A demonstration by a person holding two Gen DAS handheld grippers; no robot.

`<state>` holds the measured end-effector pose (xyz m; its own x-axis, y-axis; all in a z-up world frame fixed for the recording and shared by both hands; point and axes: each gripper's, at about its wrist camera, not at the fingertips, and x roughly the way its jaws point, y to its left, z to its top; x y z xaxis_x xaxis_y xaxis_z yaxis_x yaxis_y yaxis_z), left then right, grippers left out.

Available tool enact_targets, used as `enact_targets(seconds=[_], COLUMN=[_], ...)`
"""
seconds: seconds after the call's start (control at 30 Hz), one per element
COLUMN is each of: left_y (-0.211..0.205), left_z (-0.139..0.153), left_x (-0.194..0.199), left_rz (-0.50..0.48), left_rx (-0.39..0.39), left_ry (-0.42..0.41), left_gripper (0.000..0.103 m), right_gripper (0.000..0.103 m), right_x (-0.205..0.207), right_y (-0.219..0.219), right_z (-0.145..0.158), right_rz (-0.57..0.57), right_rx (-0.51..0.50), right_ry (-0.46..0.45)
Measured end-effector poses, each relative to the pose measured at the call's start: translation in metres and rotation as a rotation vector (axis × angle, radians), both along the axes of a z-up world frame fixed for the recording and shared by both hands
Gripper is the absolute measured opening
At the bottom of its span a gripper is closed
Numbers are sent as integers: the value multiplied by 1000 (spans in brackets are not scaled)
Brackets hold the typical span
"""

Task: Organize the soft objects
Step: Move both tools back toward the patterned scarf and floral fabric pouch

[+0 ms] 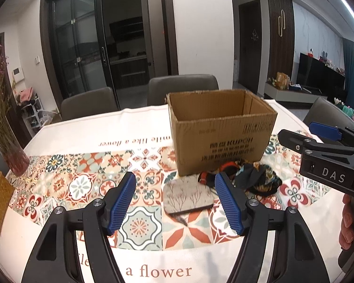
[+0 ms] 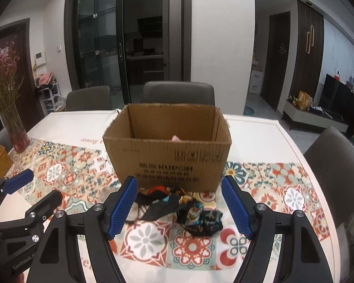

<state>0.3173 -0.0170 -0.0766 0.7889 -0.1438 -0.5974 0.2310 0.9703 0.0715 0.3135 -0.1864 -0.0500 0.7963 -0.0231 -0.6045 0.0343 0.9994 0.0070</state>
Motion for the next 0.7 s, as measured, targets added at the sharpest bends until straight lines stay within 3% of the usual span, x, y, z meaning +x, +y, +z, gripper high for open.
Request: enact_targets(seconds=[0.7], left_y=[7], left_z=[-55], left_x=[12], left_rz=[11], left_rx=[-18], left_ry=[98], left_gripper=[69], right_gripper=[74], right_x=[8], right_y=[-1], right_z=[-58], right_rz=[-81], right_rx=[19], right_ry=[108])
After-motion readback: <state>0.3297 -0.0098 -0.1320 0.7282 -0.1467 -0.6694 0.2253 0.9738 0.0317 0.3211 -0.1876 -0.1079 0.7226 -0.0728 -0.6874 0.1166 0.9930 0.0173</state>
